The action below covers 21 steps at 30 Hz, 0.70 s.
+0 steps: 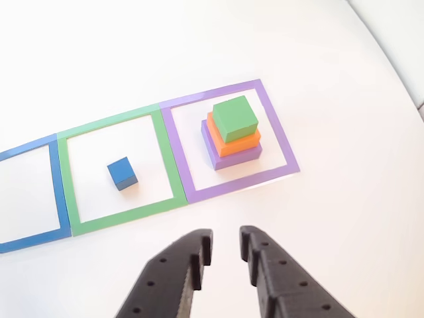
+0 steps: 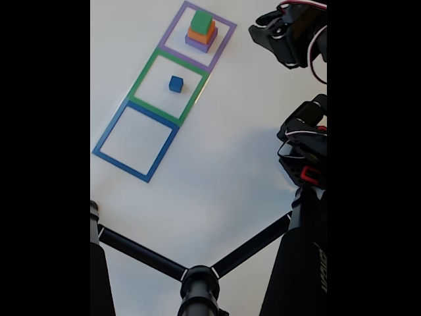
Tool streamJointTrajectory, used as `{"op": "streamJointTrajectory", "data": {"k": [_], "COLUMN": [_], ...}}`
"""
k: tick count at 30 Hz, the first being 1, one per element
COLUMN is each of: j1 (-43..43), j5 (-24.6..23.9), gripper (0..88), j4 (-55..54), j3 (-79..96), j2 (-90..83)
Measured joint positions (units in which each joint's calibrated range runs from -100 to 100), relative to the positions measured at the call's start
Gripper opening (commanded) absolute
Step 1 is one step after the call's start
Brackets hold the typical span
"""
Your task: Tower of hanoi
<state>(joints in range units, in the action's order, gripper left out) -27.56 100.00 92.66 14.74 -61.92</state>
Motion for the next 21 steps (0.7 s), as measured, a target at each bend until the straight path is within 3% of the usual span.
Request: {"op": "streamJointTrajectory", "data": {"k": [7,12,17,21], "j1": [-7.02,-11.12,-12.99,-13.69], "j5": [-0.18,-0.36,-0.36,0.0], "gripper": [4.1,16.8,27.3,37.5], "j4": [4.35,1.77,-6.93,-21.6], "j3": [-2.3,4.07,15.32,28.69], "j2": [-0.42,-1.86,-2.7,-2.28]}}
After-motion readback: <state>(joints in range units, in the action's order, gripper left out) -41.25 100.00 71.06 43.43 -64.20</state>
